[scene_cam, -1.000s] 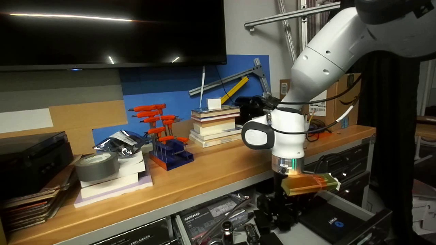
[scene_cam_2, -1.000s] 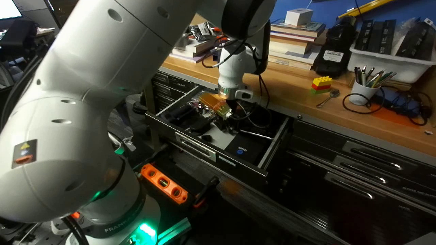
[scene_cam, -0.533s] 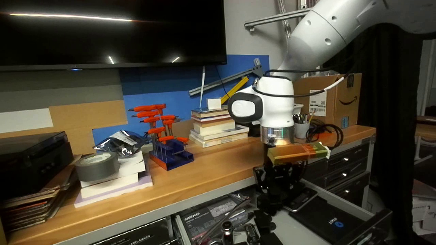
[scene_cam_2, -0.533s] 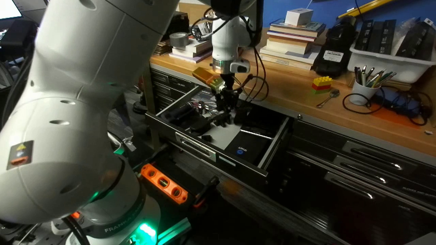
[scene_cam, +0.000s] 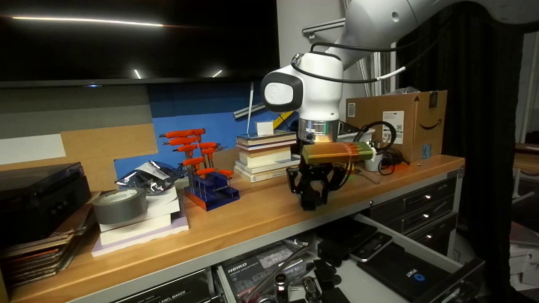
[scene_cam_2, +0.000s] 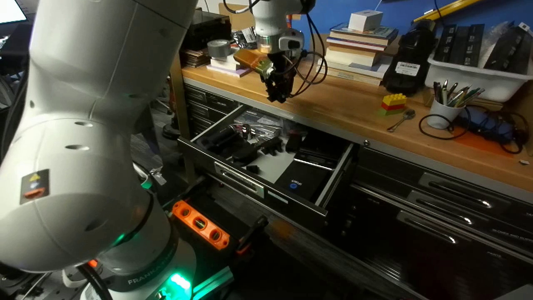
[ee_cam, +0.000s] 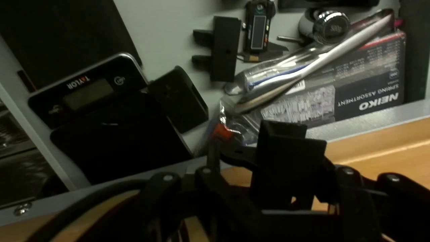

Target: Open the topmost middle drawer, remove two black objects from the drawer and put them on the tabletop

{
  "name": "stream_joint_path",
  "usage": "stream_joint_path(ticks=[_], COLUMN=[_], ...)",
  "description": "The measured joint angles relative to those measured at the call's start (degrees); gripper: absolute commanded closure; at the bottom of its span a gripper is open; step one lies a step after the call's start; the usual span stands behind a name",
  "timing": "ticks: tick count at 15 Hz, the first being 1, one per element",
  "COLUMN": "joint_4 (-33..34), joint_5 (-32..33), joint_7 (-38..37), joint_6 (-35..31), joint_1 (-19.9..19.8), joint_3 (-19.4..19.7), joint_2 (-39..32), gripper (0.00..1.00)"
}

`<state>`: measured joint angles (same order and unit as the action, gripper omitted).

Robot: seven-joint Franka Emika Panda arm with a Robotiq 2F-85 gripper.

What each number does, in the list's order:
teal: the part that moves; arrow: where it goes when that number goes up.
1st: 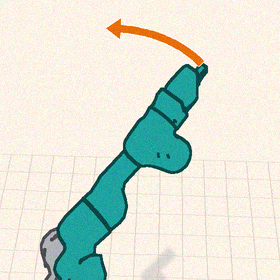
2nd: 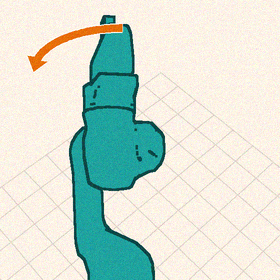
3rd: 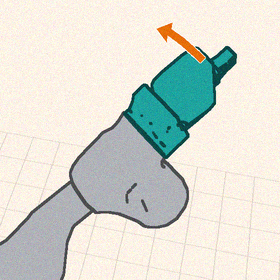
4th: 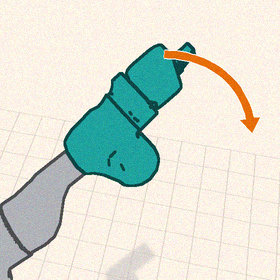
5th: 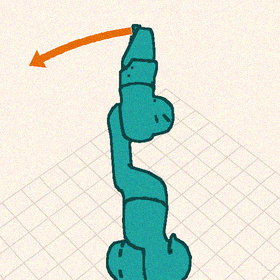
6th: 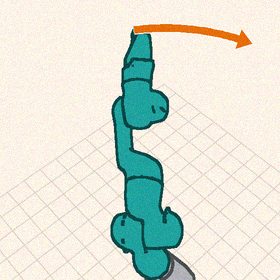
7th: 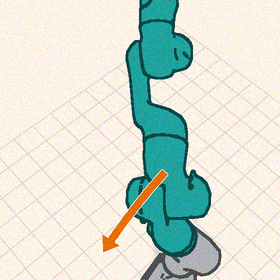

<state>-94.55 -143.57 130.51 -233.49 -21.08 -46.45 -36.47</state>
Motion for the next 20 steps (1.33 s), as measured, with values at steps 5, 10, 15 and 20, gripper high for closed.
stream_joint_path(ticks=[5,10,15,20], joint_4=[8.6,20.5,32.2,43.4], joint_5=[0.2,0.6,0.8,1.1], joint_7=[0.2,1.0,2.9,4.7], joint_6=[0.3,0.0,-2.7,-7.8], joint_1=[7.7,14.9,18.4,20.6], joint_3=[5.2,10.2,12.0,12.1], joint_2=[-1.8,-9.5,-18.4,-24.5], gripper=[0.64,0.64,0.64,0.06])
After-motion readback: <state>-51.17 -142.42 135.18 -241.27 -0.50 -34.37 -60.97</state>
